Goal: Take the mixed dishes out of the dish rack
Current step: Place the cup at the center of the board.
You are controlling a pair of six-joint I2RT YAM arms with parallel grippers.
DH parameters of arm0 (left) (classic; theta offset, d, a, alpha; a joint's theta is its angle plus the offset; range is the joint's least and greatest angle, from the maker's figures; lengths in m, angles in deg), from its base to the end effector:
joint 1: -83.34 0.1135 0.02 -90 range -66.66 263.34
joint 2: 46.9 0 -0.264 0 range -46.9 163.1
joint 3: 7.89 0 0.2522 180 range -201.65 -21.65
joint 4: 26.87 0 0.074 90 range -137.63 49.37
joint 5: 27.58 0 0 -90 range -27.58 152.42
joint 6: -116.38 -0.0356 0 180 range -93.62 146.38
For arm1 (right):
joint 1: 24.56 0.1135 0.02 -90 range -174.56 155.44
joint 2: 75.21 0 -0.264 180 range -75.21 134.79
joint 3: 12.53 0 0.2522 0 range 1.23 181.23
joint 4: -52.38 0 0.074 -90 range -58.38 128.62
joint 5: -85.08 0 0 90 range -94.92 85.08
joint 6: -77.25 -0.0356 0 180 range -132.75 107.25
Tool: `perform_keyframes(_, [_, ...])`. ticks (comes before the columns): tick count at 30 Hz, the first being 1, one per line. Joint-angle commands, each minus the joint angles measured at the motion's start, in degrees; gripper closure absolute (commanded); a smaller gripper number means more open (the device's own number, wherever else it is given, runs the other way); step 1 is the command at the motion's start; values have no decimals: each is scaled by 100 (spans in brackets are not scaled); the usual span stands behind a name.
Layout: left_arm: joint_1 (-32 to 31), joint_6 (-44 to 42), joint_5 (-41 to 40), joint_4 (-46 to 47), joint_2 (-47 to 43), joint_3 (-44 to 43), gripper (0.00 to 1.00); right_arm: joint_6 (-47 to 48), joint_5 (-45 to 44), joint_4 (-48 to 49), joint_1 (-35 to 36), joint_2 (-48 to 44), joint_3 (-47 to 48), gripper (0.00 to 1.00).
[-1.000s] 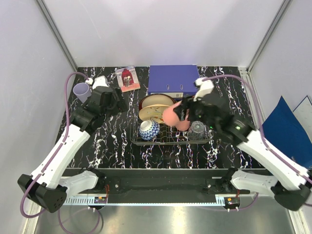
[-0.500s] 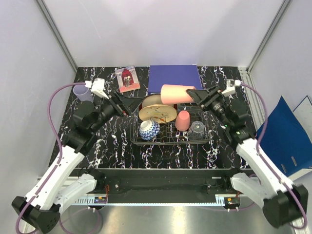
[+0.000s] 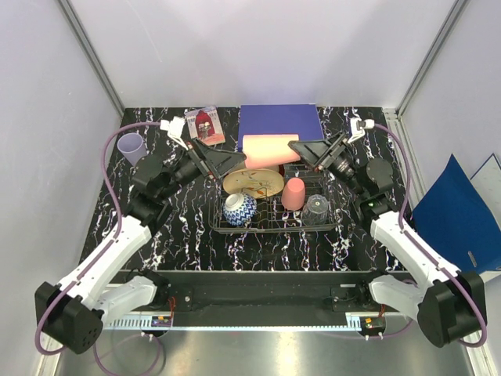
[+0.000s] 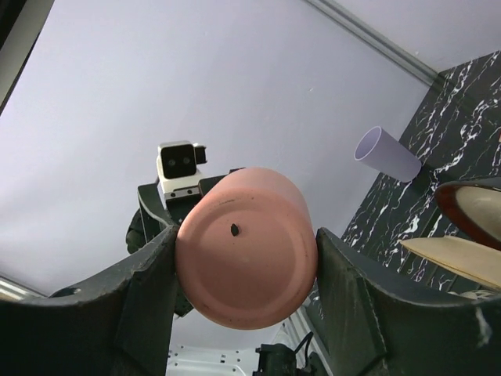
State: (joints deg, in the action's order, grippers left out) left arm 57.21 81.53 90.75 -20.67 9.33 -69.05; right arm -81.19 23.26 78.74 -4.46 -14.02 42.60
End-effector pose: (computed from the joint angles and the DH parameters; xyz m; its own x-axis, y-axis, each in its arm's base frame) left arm 0.1971 -0.1155 0.3750 -0.5622 -0.5288 -0.6359 0.6026 0.2646 -0.7529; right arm 0.2219 0.0991 0.3548 -0.5488 0.6721 -0.4970 -0.5672 0.1374 0.8121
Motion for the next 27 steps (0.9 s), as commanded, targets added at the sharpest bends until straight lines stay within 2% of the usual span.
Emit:
perform_keyframes(1, [-32,320,278,877,134,11,14,94,179,339,205,129,328,100])
perform_keyframes(5, [-155,329,330,974,309,-120,17,323,100,277,512,349,460,100])
perform_keyframes(8, [-252,285,374,957,380,-208,25,437,38,242,776,578,548,100])
perform_keyframes(10, [-279,224,409,895,398,-244,41,490,3,251,882,701,574,100])
perform_keyframes(11, [-279,198,409,782,389,-244,52,499,-6,251,899,719,575,100])
perform_keyframes(12, [-279,84,409,668,380,-270,68,507,-58,199,899,728,566,100])
perform_keyframes(13, [-279,-4,314,458,354,-331,97,560,-93,137,908,710,557,100])
perform_keyframes(14, [-279,-127,182,-241,336,-410,100,639,-146,15,908,693,574,91])
perform_keyframes(16, [-279,-645,-474,-1096,249,-761,100,1023,-365,-608,917,509,662,59])
perform_keyframes(17, [-270,-829,-783,-1962,205,-901,100,1191,-575,-863,917,421,706,26])
perform_keyframes(18, [-244,-1162,-1134,-2440,170,-1234,100,1367,-743,-1570,917,203,767,15])
perform_keyframes(19, [-200,-1313,-1816,-2871,126,-1411,100,1778,-927,-1951,917,79,916,8])
perform_keyframes(20, [-139,-1436,-2127,-3580,125,-1587,100,1965,-1320,-2295,926,-27,987,4])
perform_keyframes(22, [246,-1595,-3030,-4278,239,-2131,100,2456,-1770,-3332,908,-344,1223,0])
perform_keyframes(23, [440,-1596,-3253,-4978,335,-2333,100,2572,-1981,-3648,917,-414,1303,0])
perform_keyframes(24, [895,-1596,-3412,-5298,449,-2744,100,2669,-2366,-4243,926,-537,1365,0])
perform_keyframes(27, [1731,-1683,-3764,-6222,1020,-3494,100,2863,-2783,-5019,917,-669,1541,0])
